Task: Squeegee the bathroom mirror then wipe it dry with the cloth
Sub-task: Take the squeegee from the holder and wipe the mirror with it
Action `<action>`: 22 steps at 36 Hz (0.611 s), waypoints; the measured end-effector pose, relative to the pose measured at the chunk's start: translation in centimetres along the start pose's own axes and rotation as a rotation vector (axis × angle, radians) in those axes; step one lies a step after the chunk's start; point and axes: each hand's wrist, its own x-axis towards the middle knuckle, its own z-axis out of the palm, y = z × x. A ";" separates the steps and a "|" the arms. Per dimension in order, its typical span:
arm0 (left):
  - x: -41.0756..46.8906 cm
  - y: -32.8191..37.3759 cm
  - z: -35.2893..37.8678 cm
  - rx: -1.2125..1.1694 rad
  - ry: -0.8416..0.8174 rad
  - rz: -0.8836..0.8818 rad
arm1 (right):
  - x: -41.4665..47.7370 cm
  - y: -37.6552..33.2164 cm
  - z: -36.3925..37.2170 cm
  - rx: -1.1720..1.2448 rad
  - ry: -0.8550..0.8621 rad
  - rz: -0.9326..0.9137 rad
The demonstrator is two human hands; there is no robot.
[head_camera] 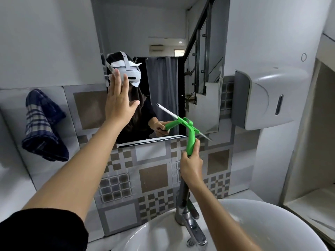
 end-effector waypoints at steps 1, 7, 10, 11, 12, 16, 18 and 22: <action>0.0 0.0 -0.1 0.001 -0.007 0.003 | -0.3 0.1 0.5 0.003 -0.011 0.009; -0.7 -0.2 -0.1 0.024 -0.036 0.018 | -2.5 0.7 2.9 -0.064 -0.082 -0.019; -1.5 -0.4 0.3 0.023 -0.047 0.025 | -3.4 0.9 3.9 -0.147 -0.096 -0.045; -1.7 -0.6 0.4 0.027 -0.049 0.031 | -3.7 1.0 4.3 -0.182 -0.097 -0.056; -1.8 -0.7 0.5 0.033 -0.049 0.039 | -4.0 1.0 4.5 -0.210 -0.101 -0.067; -2.3 -1.2 0.6 0.036 -0.043 0.056 | -4.8 1.1 5.2 -0.266 -0.127 -0.088; -2.6 -1.3 0.6 0.035 -0.047 0.059 | -5.2 1.2 5.5 -0.311 -0.129 -0.105; -3.6 -1.5 0.9 0.029 -0.064 0.050 | -5.8 1.6 5.8 -0.363 -0.138 -0.145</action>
